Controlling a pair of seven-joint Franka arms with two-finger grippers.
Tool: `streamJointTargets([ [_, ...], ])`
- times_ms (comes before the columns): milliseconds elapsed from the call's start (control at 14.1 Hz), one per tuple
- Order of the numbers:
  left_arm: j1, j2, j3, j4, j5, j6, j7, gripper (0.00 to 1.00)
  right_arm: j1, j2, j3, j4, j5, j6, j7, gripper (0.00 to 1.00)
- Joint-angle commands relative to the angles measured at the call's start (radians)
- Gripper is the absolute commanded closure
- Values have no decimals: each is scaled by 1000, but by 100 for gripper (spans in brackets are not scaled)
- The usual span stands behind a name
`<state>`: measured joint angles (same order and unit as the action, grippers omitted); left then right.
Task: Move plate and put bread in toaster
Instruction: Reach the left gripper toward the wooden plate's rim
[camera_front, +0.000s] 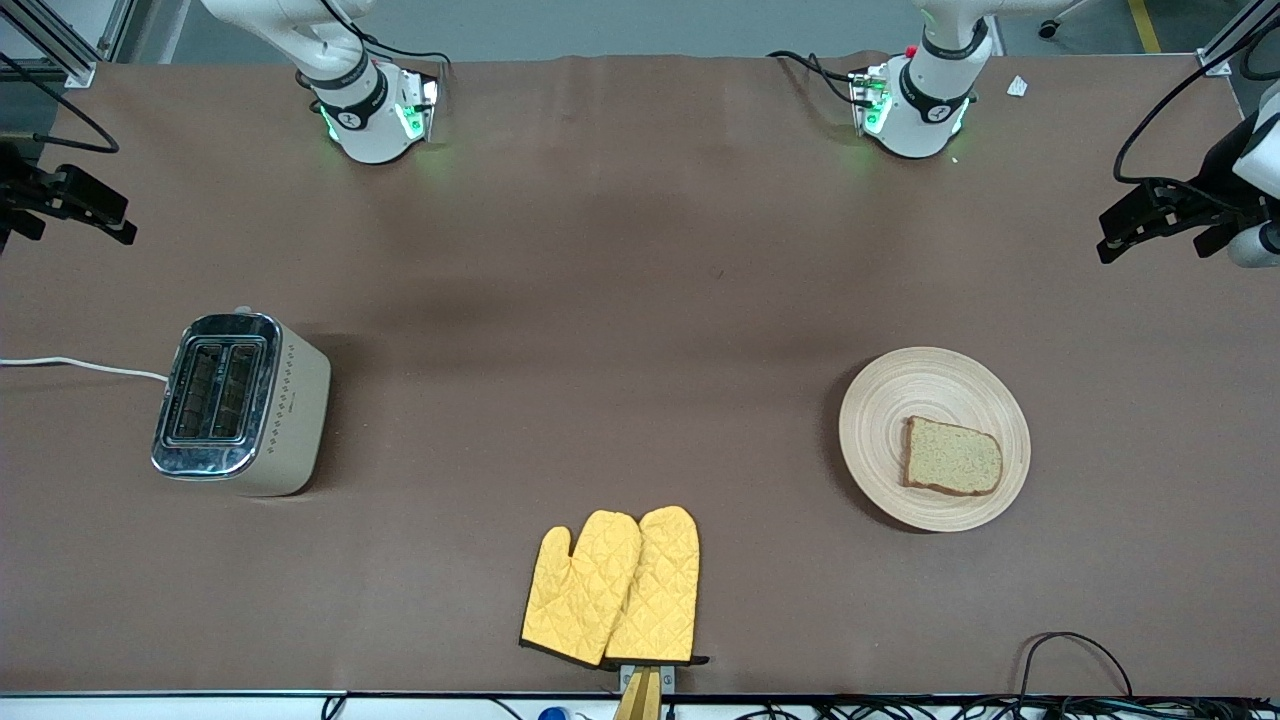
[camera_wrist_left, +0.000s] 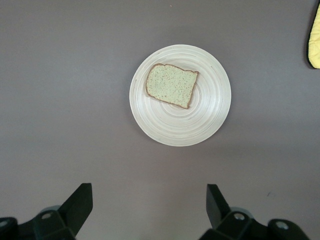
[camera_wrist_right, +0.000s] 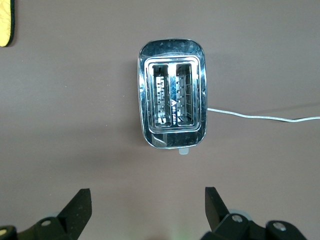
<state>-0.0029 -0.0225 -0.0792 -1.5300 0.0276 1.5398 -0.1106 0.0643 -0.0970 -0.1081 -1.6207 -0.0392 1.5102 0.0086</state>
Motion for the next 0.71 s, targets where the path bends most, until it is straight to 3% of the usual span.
streamJointTargets([
  [0,-2,7,-1,22,18,-9,-9,0,-1,-4,2,-7,10,-4,-7,0],
  [354,0,19,-1,27,18,-7,5,0,-3,-4,2,-8,10,-2,-7,0],
  [636,4,124,9,77,-4,9,12,0,-3,-4,2,-10,10,1,-7,0],
])
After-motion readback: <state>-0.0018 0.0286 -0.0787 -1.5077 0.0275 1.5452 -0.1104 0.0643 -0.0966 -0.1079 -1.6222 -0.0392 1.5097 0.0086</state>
